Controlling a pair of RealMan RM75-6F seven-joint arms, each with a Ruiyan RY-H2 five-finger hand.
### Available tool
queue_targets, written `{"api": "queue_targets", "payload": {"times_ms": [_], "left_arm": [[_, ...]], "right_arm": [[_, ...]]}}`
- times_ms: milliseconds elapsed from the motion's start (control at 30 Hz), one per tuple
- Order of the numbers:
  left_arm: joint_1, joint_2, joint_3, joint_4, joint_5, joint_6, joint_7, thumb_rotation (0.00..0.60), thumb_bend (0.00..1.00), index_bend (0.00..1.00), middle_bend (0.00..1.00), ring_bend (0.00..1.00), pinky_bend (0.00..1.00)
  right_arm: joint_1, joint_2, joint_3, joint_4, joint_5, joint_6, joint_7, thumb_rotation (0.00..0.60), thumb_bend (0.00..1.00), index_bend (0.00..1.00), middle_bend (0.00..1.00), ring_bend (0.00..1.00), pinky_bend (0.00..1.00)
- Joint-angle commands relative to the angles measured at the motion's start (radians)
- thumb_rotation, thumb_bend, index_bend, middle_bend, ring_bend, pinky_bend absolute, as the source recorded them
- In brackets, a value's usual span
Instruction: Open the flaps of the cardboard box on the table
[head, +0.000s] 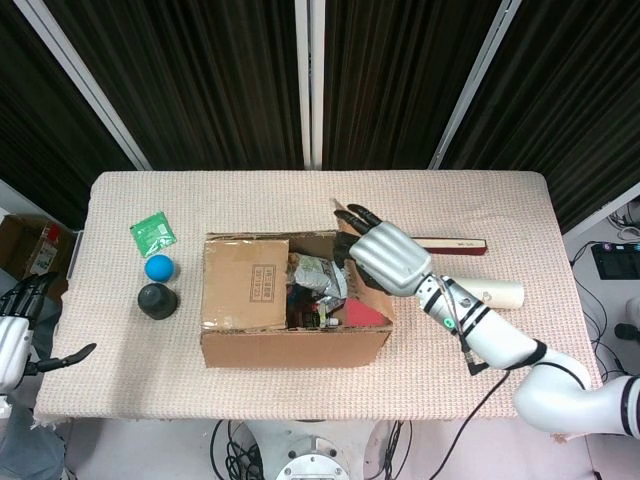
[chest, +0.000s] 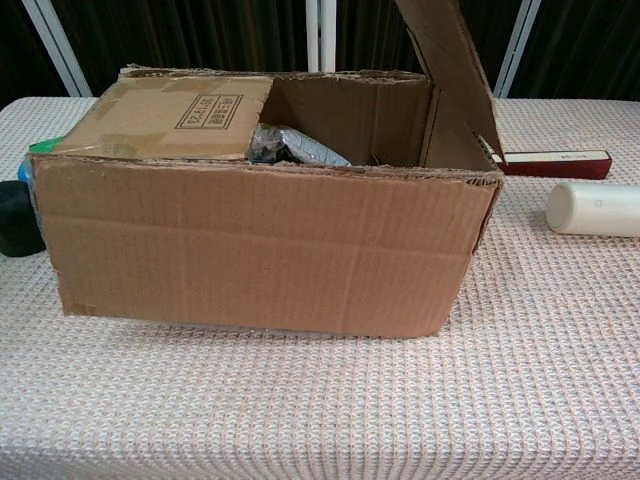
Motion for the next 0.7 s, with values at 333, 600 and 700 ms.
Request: {"api": "queue_targets", "payload": {"times_ms": [333, 600, 700], "left_arm": [[-0.025, -0.005, 0.0, -0.035, 0.006, -0.03, 0.042, 0.345, 0.02, 0.08, 0.12, 0.09, 0.18], [-0.024, 0.0, 0.004, -0.049, -0.001, -0.036, 0.058, 0.346, 0.02, 0.08, 0.12, 0.09, 0.18], [-0.022, 0.003, 0.005, -0.054, 0.0, -0.032, 0.061, 0.344, 0.02, 0.08, 0.12, 0.09, 0.18]], "right_arm": [[-0.205, 0.184, -0.006, 0.014, -0.249, 0.11, 0.318, 0.6, 0.98, 0.45, 0.3, 0.0, 0.0], [-0.279, 0.226, -0.036, 0.109, -0.282, 0.096, 0.492, 0.6, 1.0, 0.43, 0.34, 0.0, 0.0], [-0.3, 0.223, -0.045, 0.147, -0.301, 0.102, 0.541, 0.6, 1.0, 0.43, 0.35, 0.0, 0.0]]}}
